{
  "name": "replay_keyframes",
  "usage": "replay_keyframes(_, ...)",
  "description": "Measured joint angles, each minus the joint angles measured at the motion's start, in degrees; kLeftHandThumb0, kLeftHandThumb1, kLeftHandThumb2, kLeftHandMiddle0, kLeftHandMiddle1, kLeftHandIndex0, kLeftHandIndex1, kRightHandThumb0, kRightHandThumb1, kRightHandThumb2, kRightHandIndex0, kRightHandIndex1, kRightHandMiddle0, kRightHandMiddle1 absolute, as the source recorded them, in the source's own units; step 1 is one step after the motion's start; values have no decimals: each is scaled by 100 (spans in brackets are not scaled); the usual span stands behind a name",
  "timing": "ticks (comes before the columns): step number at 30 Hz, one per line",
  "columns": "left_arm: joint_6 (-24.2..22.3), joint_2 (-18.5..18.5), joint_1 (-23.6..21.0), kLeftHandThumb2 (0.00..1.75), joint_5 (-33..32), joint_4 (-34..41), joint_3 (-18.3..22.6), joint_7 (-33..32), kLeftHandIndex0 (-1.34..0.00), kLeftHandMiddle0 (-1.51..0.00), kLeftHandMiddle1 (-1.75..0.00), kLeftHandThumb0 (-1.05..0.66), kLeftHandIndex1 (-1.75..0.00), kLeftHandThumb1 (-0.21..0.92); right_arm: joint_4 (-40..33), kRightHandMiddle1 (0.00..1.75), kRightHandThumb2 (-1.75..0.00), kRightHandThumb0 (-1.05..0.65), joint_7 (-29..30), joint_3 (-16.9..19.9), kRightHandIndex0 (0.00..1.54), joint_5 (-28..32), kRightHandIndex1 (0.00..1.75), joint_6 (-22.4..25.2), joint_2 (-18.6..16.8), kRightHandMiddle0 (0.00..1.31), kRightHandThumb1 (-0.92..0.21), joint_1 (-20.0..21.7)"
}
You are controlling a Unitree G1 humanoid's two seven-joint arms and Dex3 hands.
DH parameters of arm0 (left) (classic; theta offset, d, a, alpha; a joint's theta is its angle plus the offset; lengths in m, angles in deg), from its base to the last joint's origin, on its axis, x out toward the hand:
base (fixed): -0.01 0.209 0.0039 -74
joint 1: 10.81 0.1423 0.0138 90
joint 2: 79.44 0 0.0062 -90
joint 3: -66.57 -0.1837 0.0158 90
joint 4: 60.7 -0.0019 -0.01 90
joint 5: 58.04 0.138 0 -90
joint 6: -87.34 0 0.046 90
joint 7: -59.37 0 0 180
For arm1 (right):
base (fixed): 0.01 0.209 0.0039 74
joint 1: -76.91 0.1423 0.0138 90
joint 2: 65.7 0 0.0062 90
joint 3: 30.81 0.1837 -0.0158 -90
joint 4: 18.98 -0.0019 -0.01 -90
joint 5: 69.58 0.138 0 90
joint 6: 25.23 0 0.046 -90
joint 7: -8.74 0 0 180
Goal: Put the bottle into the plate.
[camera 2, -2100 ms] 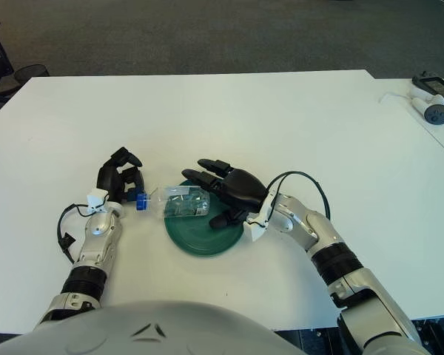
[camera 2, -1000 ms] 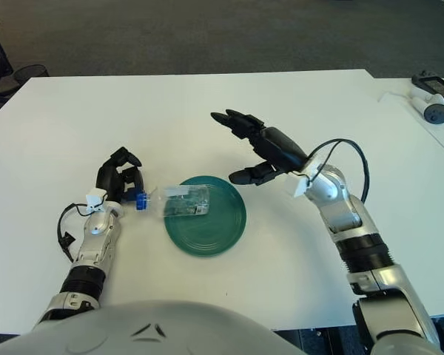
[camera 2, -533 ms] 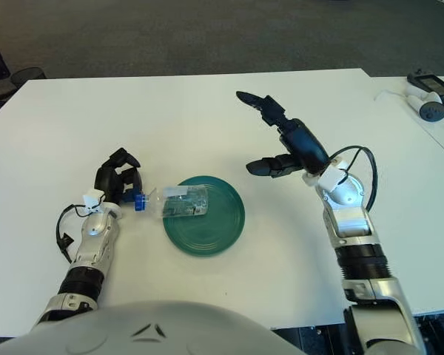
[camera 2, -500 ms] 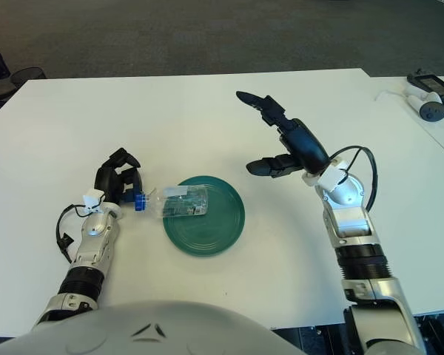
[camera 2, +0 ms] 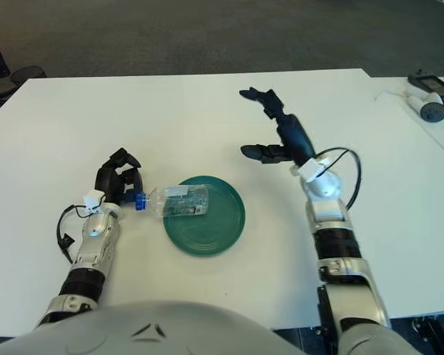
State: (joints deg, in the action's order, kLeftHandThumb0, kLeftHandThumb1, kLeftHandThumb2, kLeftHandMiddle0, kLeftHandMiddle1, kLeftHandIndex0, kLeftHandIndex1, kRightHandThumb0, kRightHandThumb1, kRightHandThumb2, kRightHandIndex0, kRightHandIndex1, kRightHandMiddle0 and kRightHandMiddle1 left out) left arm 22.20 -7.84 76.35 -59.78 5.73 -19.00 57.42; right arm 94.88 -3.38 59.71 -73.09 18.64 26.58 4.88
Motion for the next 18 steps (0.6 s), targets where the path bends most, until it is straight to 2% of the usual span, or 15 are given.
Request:
replay_keyframes(3,-2,-4,24,169,1,50,-17,8,-87,-129,-175,-62,-175,1,344,135,-84,-89,48,-63,17,-79,14,-40,-184,0,-65,1)
replay_keyframes(7,3,8,53,169,-4,89,-11,40,-87,-129,-175,-62,-175,1,513,139,-87,-88,52,-97,16,-165,15,-129,-262,0,-63,21)
replay_keyframes(9,14,21,79,169,-5,98,-2,46,-87,-129,-175,-62,-175,2,668,145,-88,-89,49,-99,7,-125,32,-141,-333,0,-62,125)
replay_keyframes(11,24,26,93,168,-8,92,10,48,-86,-129,-175,-61,-175,2,1000,145,-79,-91,24,-90,4,38,42,-90,-502,0,-68,293)
replay_keyframes(13,25,24,92,167,-11,76,18,53,-86,-129,-175,-61,-175,3,1446,133,-63,-92,-1,-59,1,237,52,10,-742,0,-78,470)
replay_keyframes(14,29,22,94,167,-16,70,22,61,-86,-129,-175,-61,-175,3,1648,131,-61,-92,-14,-34,1,333,53,61,-853,0,-79,528)
replay_keyframes(16,47,17,101,167,-18,69,20,85,-86,-129,-175,-61,-175,3,1929,114,-49,-91,-28,17,0,511,58,122,-1038,0,-86,558)
replay_keyframes(18,64,12,102,167,-18,73,19,104,-85,-129,-175,-61,-175,3,2149,106,-44,-90,-58,50,0,638,60,119,-1222,0,-89,539)
